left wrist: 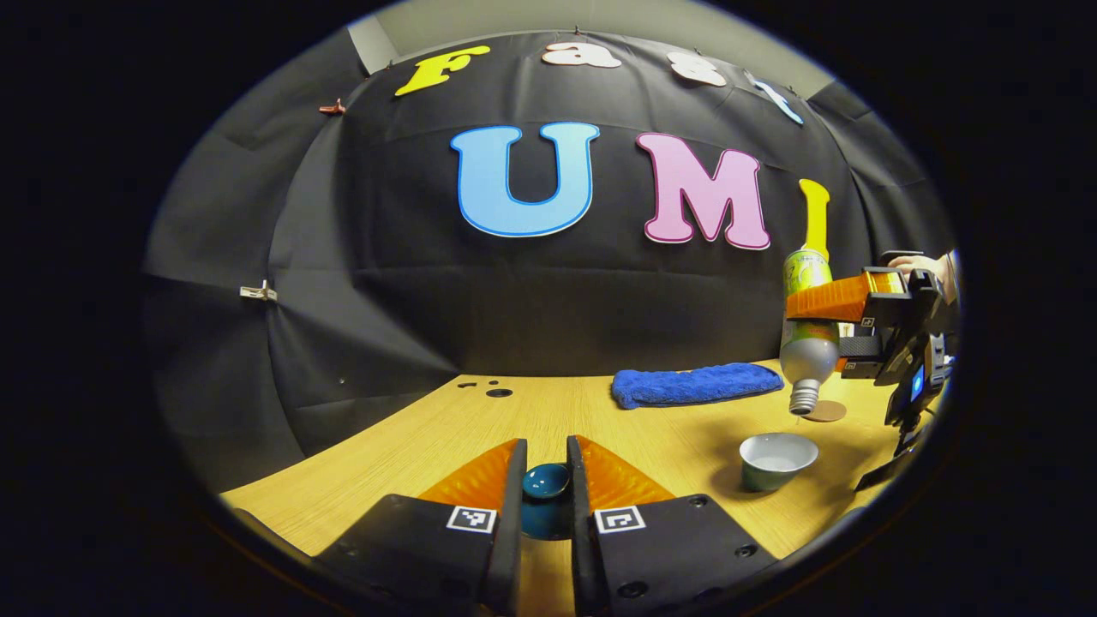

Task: Open the teacup lid with one hand, grasp the water bottle and pour water into the teacup with the other hand; after pouring, place the water bottle on the coaster and then close the teacup lid.

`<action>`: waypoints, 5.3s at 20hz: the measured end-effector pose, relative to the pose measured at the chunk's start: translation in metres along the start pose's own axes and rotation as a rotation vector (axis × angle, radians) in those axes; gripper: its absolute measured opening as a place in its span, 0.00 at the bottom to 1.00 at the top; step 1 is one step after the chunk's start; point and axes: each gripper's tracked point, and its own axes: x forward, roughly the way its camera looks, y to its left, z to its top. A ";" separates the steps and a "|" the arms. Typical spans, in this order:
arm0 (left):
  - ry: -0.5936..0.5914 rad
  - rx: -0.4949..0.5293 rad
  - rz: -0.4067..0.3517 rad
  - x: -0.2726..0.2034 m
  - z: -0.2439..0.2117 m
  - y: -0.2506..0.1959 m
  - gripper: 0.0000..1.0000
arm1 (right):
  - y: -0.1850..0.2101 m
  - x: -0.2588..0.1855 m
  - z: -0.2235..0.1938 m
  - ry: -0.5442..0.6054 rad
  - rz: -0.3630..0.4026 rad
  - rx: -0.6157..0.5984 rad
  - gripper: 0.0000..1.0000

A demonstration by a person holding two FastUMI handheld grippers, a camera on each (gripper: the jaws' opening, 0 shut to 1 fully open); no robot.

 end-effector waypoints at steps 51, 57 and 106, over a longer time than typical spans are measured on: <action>-0.002 0.002 -0.002 -0.013 0.000 -0.015 0.28 | 0.166 -0.059 -0.105 0.588 -0.241 2.364 0.78; -0.001 0.002 -0.002 -0.013 0.000 -0.015 0.28 | 0.171 -0.059 -0.102 0.613 -0.213 2.339 0.82; 0.094 0.242 -0.277 0.026 -0.008 -0.208 0.28 | 0.111 -0.206 -0.047 0.665 -0.274 2.299 0.98</action>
